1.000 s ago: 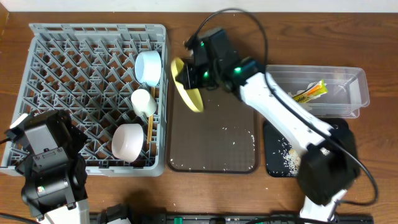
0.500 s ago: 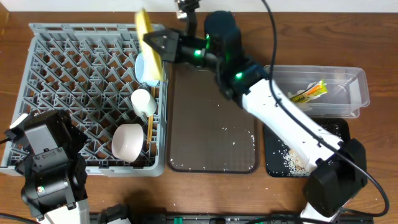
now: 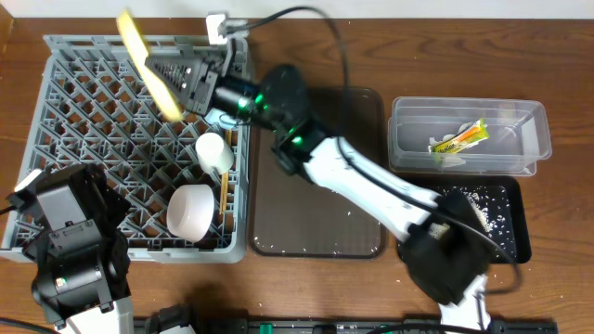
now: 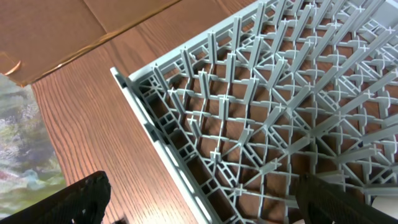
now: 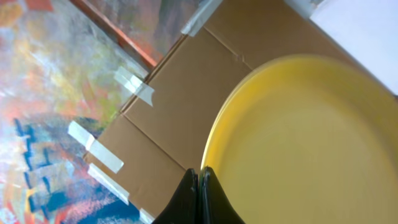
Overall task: Sort waste into correct bins and load items into the dishwasher
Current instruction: 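Lift the yellow plate with the right gripper and stand it in the dish rack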
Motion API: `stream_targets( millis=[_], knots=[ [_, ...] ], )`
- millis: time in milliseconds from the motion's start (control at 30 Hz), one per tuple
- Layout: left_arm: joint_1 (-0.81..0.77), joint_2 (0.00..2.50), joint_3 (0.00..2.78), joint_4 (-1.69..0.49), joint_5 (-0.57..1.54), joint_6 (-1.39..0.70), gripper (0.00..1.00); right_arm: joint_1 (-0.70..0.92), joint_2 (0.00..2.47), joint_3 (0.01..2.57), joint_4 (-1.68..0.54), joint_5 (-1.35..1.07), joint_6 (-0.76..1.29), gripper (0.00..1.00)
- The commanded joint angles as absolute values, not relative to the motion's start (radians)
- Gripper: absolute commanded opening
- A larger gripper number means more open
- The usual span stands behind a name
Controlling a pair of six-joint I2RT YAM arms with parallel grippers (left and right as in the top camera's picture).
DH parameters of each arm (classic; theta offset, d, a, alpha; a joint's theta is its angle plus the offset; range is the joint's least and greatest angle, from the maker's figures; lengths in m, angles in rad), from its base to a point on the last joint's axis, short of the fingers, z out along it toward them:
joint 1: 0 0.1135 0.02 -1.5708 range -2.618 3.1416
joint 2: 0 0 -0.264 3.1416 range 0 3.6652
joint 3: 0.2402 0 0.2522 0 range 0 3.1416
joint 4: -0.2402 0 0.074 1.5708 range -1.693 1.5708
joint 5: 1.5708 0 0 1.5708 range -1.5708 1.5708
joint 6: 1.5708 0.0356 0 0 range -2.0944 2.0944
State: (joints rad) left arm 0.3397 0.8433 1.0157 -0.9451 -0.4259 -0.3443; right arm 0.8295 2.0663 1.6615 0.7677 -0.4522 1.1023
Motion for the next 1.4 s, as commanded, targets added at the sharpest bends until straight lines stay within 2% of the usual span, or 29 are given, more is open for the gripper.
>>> stream_targets(
  millis=[0,67,167,533,800,1233,1267,1333,1367],
  knots=[
    [0.344,0.842,1.031,-0.949,-0.439,-0.354,0.96,0.828,2.180,1.666,0.915,-0.442,1.220,0.01],
    [0.344,0.842,1.031,-0.949,-0.439,-0.354,0.96,0.828,2.241,1.666,1.042,-0.429,1.260,0.01],
    [0.344,0.842,1.031,-0.949,-0.439,-0.354,0.96,0.828,2.310,1.666,1.116,-0.395,1.295,0.01],
    [0.344,0.842,1.031,-0.949,-0.439,-0.354,0.96,0.852,2.392,1.666,1.100,-0.243,1.335,0.01],
    [0.344,0.842,1.031,-0.949,-0.439,-0.354,0.96,0.873,2.392,1.666,0.939,-0.131,1.425,0.01],
    [0.344,0.842,1.031,-0.949,-0.439,-0.354,0.96,0.889,2.392,1.666,0.923,0.038,1.531,0.01],
    [0.344,0.842,1.031,-0.949,-0.439,-0.354,0.96,0.890,2.392,1.666,0.923,0.038,1.531,0.04],
    [0.344,0.842,1.031,-0.949,-0.439,-0.354,0.96,0.889,2.392,1.666,0.928,0.036,1.530,0.17],
    [0.344,0.842,1.031,-0.949,-0.439,-0.354,0.96,0.889,2.392,1.666,0.932,0.036,1.530,0.19]
  ],
)
